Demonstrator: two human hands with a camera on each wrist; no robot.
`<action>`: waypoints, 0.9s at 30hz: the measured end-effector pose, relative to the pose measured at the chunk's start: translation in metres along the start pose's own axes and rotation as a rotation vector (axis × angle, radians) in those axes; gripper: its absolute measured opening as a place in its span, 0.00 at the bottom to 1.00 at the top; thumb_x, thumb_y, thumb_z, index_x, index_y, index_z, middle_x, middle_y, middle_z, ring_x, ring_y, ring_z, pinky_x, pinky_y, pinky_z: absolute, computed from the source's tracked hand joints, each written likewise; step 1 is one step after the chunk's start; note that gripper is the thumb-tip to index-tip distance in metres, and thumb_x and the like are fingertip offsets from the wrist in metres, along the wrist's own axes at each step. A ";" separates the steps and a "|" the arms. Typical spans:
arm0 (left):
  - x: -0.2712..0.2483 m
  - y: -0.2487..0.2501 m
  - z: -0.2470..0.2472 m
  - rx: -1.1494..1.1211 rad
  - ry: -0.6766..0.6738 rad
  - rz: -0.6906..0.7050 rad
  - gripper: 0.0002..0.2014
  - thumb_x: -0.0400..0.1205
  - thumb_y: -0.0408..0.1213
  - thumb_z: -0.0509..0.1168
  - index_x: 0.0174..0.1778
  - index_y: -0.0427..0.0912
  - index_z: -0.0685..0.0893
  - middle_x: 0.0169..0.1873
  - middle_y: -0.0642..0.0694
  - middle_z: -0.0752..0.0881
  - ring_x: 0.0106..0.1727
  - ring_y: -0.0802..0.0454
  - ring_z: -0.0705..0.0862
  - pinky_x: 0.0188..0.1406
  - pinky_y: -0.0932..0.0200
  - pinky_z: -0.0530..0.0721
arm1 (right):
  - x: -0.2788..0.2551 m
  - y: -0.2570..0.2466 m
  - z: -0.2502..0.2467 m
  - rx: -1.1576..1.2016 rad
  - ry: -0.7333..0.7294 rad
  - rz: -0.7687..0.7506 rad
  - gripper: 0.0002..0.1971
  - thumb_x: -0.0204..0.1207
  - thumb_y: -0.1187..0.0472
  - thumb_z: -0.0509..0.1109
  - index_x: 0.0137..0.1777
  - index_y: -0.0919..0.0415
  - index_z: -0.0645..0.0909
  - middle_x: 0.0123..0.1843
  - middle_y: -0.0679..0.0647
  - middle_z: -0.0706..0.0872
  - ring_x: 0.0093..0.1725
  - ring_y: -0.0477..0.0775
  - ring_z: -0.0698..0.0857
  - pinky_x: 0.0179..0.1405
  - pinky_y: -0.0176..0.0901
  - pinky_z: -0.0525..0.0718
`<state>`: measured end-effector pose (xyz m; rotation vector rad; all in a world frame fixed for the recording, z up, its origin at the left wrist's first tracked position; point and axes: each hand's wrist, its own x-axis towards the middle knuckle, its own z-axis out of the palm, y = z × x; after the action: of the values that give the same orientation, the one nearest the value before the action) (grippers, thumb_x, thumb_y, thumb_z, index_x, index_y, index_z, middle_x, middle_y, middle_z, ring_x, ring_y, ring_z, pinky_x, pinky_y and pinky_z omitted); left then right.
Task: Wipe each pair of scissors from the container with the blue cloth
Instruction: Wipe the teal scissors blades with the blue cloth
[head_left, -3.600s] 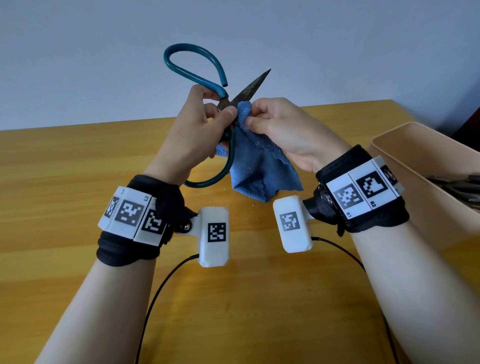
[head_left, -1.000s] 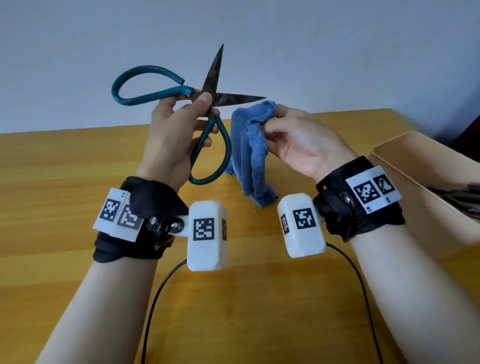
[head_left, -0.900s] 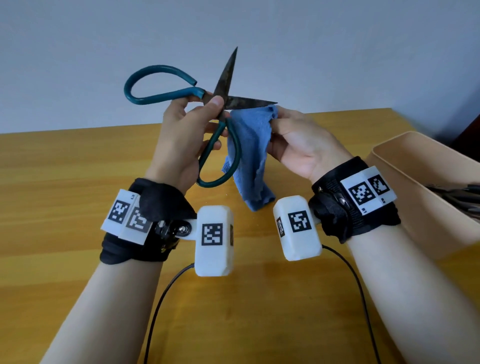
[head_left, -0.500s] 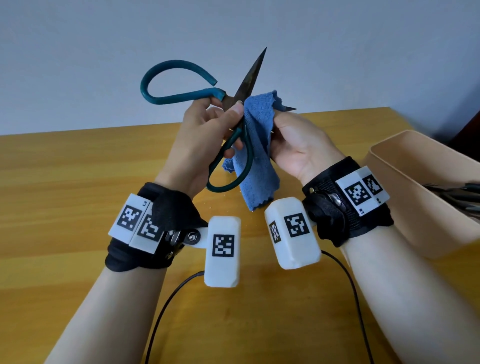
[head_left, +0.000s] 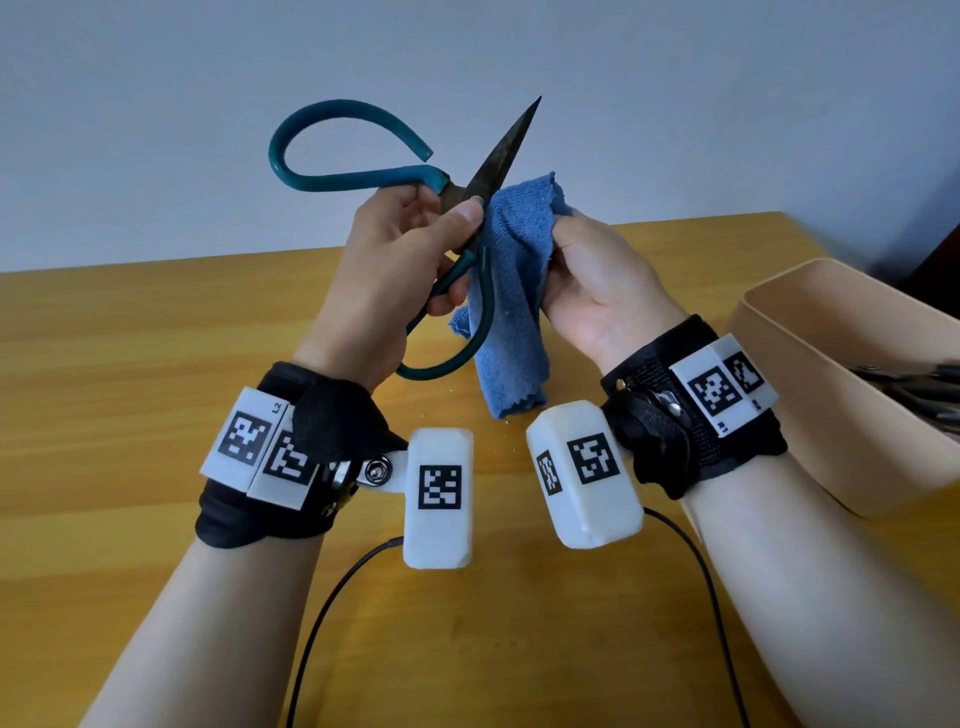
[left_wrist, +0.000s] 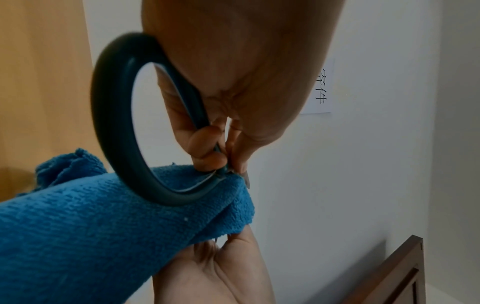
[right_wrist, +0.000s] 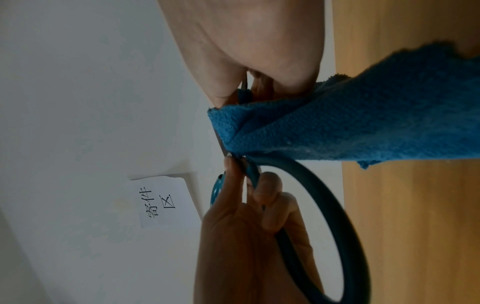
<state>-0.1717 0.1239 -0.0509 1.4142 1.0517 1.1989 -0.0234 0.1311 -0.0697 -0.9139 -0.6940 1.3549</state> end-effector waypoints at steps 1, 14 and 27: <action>0.000 0.001 0.000 -0.004 0.002 0.000 0.13 0.86 0.37 0.69 0.43 0.43 0.70 0.37 0.48 0.77 0.23 0.54 0.75 0.23 0.61 0.71 | 0.000 -0.001 0.000 0.002 0.001 -0.005 0.12 0.82 0.76 0.60 0.46 0.65 0.82 0.39 0.59 0.88 0.39 0.57 0.88 0.47 0.51 0.90; 0.002 0.004 -0.012 0.027 0.030 0.010 0.12 0.85 0.38 0.70 0.49 0.39 0.72 0.39 0.47 0.81 0.25 0.52 0.75 0.21 0.64 0.73 | -0.003 -0.008 -0.004 0.065 0.057 -0.014 0.12 0.83 0.78 0.59 0.52 0.65 0.81 0.31 0.56 0.89 0.28 0.52 0.90 0.27 0.42 0.87; 0.004 0.003 -0.016 0.051 0.041 0.022 0.12 0.85 0.38 0.70 0.48 0.39 0.72 0.40 0.46 0.81 0.26 0.51 0.74 0.21 0.65 0.73 | 0.001 -0.007 -0.009 0.125 0.205 -0.050 0.12 0.82 0.77 0.56 0.50 0.65 0.79 0.35 0.57 0.85 0.30 0.53 0.86 0.28 0.41 0.86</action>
<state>-0.1867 0.1300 -0.0466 1.4490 1.1053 1.2291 -0.0114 0.1313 -0.0682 -0.9140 -0.4669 1.2260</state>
